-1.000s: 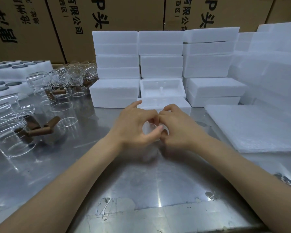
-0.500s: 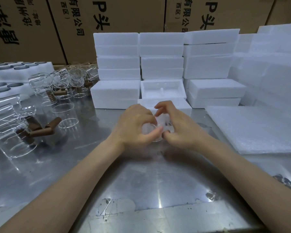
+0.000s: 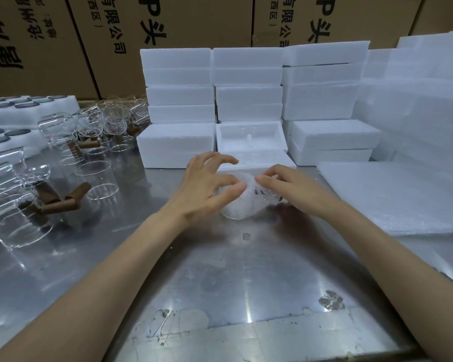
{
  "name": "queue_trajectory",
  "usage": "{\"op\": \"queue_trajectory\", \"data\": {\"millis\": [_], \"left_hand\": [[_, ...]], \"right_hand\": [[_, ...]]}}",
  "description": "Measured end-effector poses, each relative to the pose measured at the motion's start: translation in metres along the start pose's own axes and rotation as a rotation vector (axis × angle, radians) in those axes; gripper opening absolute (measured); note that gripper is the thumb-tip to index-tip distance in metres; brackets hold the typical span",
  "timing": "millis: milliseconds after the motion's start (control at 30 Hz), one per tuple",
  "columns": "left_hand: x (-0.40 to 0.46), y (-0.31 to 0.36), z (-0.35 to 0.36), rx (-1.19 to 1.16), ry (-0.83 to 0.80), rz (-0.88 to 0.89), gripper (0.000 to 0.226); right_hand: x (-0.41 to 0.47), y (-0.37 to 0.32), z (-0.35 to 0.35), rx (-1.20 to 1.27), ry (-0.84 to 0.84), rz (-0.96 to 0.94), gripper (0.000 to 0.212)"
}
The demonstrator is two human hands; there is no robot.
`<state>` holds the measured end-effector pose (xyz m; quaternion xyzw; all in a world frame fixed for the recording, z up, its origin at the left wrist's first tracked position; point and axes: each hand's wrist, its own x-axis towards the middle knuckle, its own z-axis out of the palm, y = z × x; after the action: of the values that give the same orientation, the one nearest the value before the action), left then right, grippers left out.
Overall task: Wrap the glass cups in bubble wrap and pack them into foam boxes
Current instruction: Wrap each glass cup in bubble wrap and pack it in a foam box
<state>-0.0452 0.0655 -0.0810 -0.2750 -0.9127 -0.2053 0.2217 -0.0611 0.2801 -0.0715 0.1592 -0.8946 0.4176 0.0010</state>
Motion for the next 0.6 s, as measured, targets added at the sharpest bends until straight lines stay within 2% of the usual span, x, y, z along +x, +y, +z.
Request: {"op": "queue_trajectory", "data": {"millis": [67,200,233,267,333,400,533,600], "left_hand": [[0.002,-0.001,0.004,-0.088,0.018,-0.067,0.053],[0.006,-0.011,0.005,-0.428,0.202,-0.267,0.025],[0.005,-0.016,0.005,-0.425,0.195,-0.307,0.019],[0.003,-0.020,0.005,-0.353,0.150,-0.327,0.023],[-0.001,-0.028,0.010,-0.157,-0.006,-0.310,0.050],[-0.001,-0.029,0.016,-0.021,-0.101,-0.261,0.060],[0.001,-0.025,0.017,0.142,-0.013,-0.167,0.057],[0.000,-0.023,0.016,0.176,0.036,-0.153,0.051]], "right_hand": [[0.000,-0.001,-0.002,0.049,-0.053,0.035,0.033],[-0.003,-0.003,-0.008,0.160,-0.183,0.089,0.037],[-0.005,-0.004,-0.009,0.185,-0.211,0.094,0.041],[-0.006,-0.004,-0.011,0.201,-0.242,0.098,0.047],[-0.008,-0.006,-0.015,0.217,-0.310,0.107,0.058],[-0.008,-0.005,-0.019,0.214,-0.361,0.116,0.056],[-0.005,-0.002,-0.015,0.209,-0.315,0.091,0.021],[-0.004,-0.003,-0.014,0.209,-0.277,0.076,0.015]]}}
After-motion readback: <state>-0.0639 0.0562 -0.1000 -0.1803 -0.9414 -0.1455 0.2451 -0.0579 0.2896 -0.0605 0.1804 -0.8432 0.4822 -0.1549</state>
